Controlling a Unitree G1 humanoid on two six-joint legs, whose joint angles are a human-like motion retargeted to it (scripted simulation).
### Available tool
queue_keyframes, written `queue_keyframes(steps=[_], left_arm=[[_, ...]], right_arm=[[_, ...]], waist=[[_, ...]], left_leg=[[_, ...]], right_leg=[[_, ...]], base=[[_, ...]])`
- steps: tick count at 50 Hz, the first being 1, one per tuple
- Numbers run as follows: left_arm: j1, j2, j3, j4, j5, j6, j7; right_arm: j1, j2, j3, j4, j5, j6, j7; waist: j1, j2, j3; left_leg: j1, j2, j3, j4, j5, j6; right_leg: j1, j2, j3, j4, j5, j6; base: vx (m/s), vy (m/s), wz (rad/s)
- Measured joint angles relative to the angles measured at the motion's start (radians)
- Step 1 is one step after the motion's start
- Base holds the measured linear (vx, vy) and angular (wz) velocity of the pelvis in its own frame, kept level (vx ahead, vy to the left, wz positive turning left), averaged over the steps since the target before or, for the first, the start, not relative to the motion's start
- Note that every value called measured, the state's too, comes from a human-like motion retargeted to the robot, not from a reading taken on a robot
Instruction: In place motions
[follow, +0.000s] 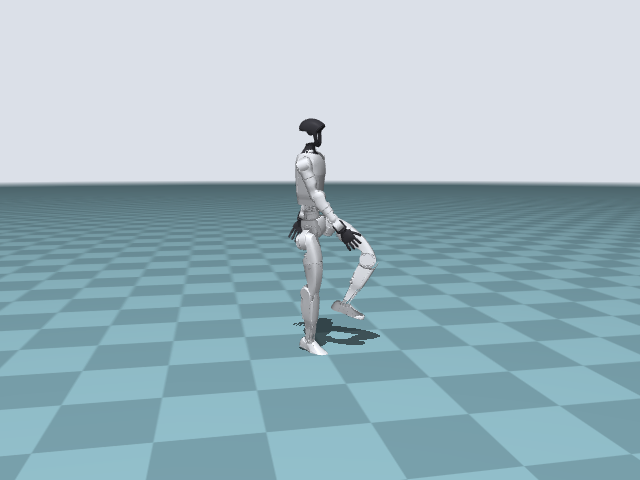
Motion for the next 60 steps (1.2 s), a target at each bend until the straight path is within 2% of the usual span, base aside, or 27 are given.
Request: queue_keyframes(steps=[5, 8, 12, 15, 20, 23, 25, 27, 30, 32, 35, 38, 40, 42, 44, 50, 55, 60], left_arm=[[0.046, 0.027, 0.042, -0.004, 0.003, 0.007, 0.017], [0.045, 0.052, 0.058, -0.02, -0.026, 0.006, 0.02], [0.015, 0.062, 0.068, -0.037, -0.054, 0.006, 0.013], [0.01, 0.059, 0.077, -0.048, -0.056, 0.008, 0.004], [0.019, 0.04, 0.098, -0.083, -0.069, -0.005, 0.01], [0.022, 0.036, 0.096, -0.089, -0.085, -0.011, 0.016], [0.013, 0.035, 0.088, -0.093, -0.09, -0.01, 0.019], [-0.009, 0.032, 0.079, -0.103, -0.09, -0.009, 0.018], [-0.081, 0.023, 0.051, -0.106, -0.102, -0.01, 0.025], [-0.15, 0.031, 0.012, -0.101, -0.11, -0.011, 0.025], [-0.253, 0.042, -0.086, -0.097, -0.122, 0.001, 0.024], [-0.341, 0.025, -0.143, -0.124, -0.126, 0.008, 0.021], [-0.402, 0.015, -0.159, -0.165, -0.13, -0.006, -0.006], [-0.468, 0.012, -0.167, -0.228, -0.116, -0.013, -0.037], [-0.531, 0.008, -0.16, -0.293, -0.079, -0.021, -0.042], [-0.666, -0.022, -0.181, -0.441, -0.127, -0.099, -0.014], [-0.714, -0.027, -0.161, -0.469, -0.164, -0.113, -0.023], [-0.689, -0.007, -0.154, -0.434, -0.157, -0.114, -0.013]], right_arm=[[-0.076, 0.005, 0.005, -0.076, 0.005, -0.023, -0.026], [-0.099, -0.005, -0.006, -0.09, 0.003, -0.032, -0.029], [-0.113, -0.018, -0.029, -0.085, -0.012, -0.034, -0.033], [-0.077, -0.005, -0.028, -0.07, -0.014, -0.036, -0.041], [-0.001, 0.027, -0.003, -0.008, -0.019, -0.031, -0.036], [0.069, 0.036, 0.009, 0.021, -0.045, -0.034, -0.038], [0.119, 0.033, 0.018, 0.04, -0.066, -0.036, -0.04], [0.162, 0.019, 0.021, 0.062, -0.082, -0.034, -0.038], [0.219, -0.012, 0.013, 0.088, -0.1, -0.031, -0.036], [0.264, -0.032, -0.014, 0.087, -0.117, -0.029, -0.041], [0.332, -0.054, -0.081, 0.091, -0.141, -0.036, -0.042], [0.396, -0.073, -0.122, 0.104, -0.174, -0.029, -0.041], [0.416, -0.092, -0.134, 0.123, -0.183, -0.027, -0.052], [0.429, -0.115, -0.146, 0.148, -0.184, -0.024, -0.047], [0.451, -0.134, -0.164, 0.171, -0.175, -0.019, -0.036], [0.536, -0.181, -0.25, 0.259, -0.123, -0.004, -0.063], [0.571, -0.21, -0.295, 0.314, -0.078, 0.017, -0.074], [0.568, -0.206, -0.308, 0.295, -0.072, 0.023, -0.067]], waist=[[0.03, -0.007, -0.042], [0.072, -0.034, -0.03], [0.086, -0.038, -0.002], [0.062, -0.036, -0.022], [0.002, -0.049, -0.045], [-0.047, -0.034, -0.089], [-0.083, -0.027, -0.115], [-0.139, -0.005, -0.131], [-0.214, 0.014, -0.139], [-0.227, 0.017, -0.124], [-0.234, 0.03, -0.104], [-0.258, 0.039, -0.087], [-0.295, 0.054, -0.058], [-0.34, 0.066, -0.038], [-0.393, 0.074, -0.023], [-0.472, 0.091, -0.018], [-0.485, 0.087, -0.035], [-0.458, 0.077, -0.042]], left_leg=[[-0.158, 0.023, 0.025, 0.143, -0.054, 0.023], [-0.183, 0.023, 0.049, 0.174, -0.063, -0.005], [-0.121, 0.014, 0.037, 0.12, -0.065, -0.043], [0.013, 0.023, 0.026, 0.005, -0.065, -0.061], [0.379, -0.123, -0.019, -0.472, 0.031, -0.138], [0.592, -0.205, -0.1, -0.842, 0.088, -0.179], [0.716, -0.257, -0.148, -1.042, -0.082, -0.15], [0.786, -0.265, -0.159, -1.176, -0.166, -0.13], [0.807, -0.276, -0.213, -1.28, -0.146, -0.109], [0.808, -0.271, -0.217, -1.301, -0.128, -0.105], [0.801, -0.262, -0.245, -1.297, -0.117, -0.085], [0.793, -0.246, -0.253, -1.29, -0.112, -0.071], [0.789, -0.231, -0.251, -1.275, -0.112, -0.062], [0.779, -0.221, -0.238, -1.269, -0.108, -0.055], [0.769, -0.213, -0.238, -1.266, -0.099, -0.049], [0.744, -0.172, -0.192, -1.279, -0.067, -0.05], [0.738, -0.162, -0.147, -1.286, -0.054, -0.054], [0.759, -0.159, -0.11, -1.299, -0.047, -0.067]], right_leg=[[-0.053, 0.001, -0.003, 0.002, 0.001, -0.006], [-0.063, -0.015, -0.009, 0.013, -0.002, -0.011], [-0.039, -0.019, -0.016, 0.014, -0.013, -0.012], [-0.015, -0.02, -0.052, 0.005, -0.02, -0.007], [0.028, -0.048, -0.089, 0.003, -0.03, 0.028], [0.037, -0.017, -0.104, 0.003, -0.041, 0.036], [0.035, -0.001, -0.11, 0.016, -0.058, 0.041], [0.035, 0.023, -0.139, 0.04, -0.081, 0.046], [0.014, 0.03, -0.178, 0.105, -0.111, 0.048], [-0.024, 0.022, -0.175, 0.19, -0.086, 0.051], [-0.122, -0.004, -0.154, 0.386, 0.051, 0.071], [-0.262, -0.009, -0.096, 0.597, 0.271, 0.078], [-0.355, -0.033, -0.099, 0.755, 0.305, 0.037], [-0.448, -0.087, -0.137, 0.929, 0.233, -0.011], [-0.542, -0.117, -0.149, 1.079, 0.176, -0.034], [-0.776, -0.109, -0.137, 1.351, 0.101, -0.019], [-0.798, -0.121, -0.161, 1.359, 0.08, -0.034], [-0.669, -0.082, -0.155, 1.206, 0.086, -0.007]], base=[[0.02, -0.01, 0.14], [0.11, -0.13, 0.19], [0.07, -0.03, 0.42], [0.23, 0.05, 0.47], [0.24, 0.04, 0.17], [0.36, 0.04, 0.21], [0.35, 0.06, 0.2], [0.29, 0.06, 0.6], [0.2, 0.08, 0.68], [0.07, 0.04, 0.29], [0.13, 0.06, 0.2], [0.08, 0.09, 0.01], [-0.01, 0.17, -0.24], [-0.03, 0.19, -0.26], [-0.04, 0.15, 0.08], [0.01, 0.07, 0.07], [0.04, 0.05, -0.36], [0.0, -0.03, -0.6]])
